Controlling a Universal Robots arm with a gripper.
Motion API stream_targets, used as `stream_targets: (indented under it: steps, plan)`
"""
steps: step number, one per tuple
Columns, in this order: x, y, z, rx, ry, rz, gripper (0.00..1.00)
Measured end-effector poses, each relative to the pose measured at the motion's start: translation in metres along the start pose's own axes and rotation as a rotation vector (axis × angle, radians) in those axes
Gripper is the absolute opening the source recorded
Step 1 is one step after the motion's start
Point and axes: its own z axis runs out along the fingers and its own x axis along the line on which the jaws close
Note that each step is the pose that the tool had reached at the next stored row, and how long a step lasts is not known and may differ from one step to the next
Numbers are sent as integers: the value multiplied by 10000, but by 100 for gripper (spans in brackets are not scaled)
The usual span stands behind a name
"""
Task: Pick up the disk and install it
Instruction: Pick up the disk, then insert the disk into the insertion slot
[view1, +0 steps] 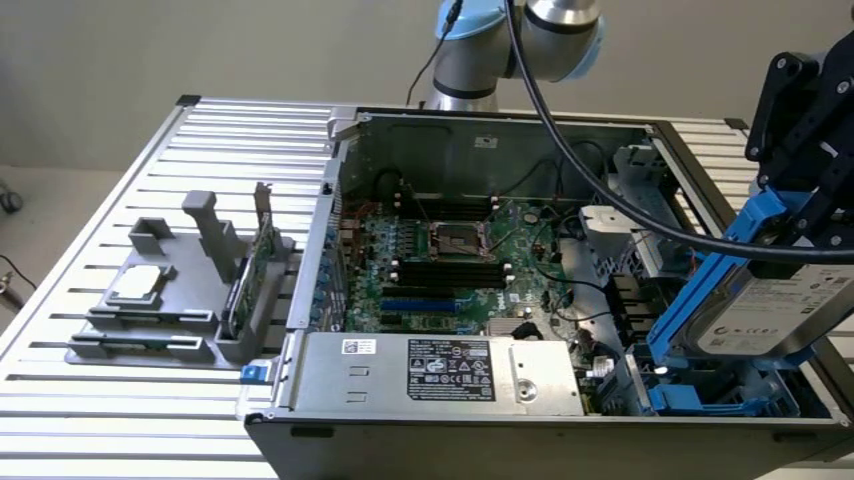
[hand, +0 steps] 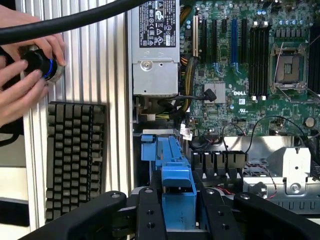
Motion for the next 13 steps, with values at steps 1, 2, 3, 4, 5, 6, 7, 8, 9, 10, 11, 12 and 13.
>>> stream_targets:
  steps: [1,2,3,4,5,6,7,8,9,10,11,12,13]
  plan:
    - [0,0,0,0,0,0,33]
    - [0,0,0,0,-1,0,33]
    - [0,0,0,0,-1,0,33]
    - [0,0,0,0,0,0,33]
    - [0,0,0,0,-1,0,33]
    - [0,0,0,0,-1,0,33]
    - [0,0,1,0,-1,0,33]
    - [0,0,0,0,-1,0,33]
    - [0,0,1,0,-2,1,33]
    - [0,0,0,1,-1,0,33]
    - [0,0,0,0,-1,0,33]
    - [0,0,0,0,-1,0,33]
    - [0,0,0,0,-1,0,33]
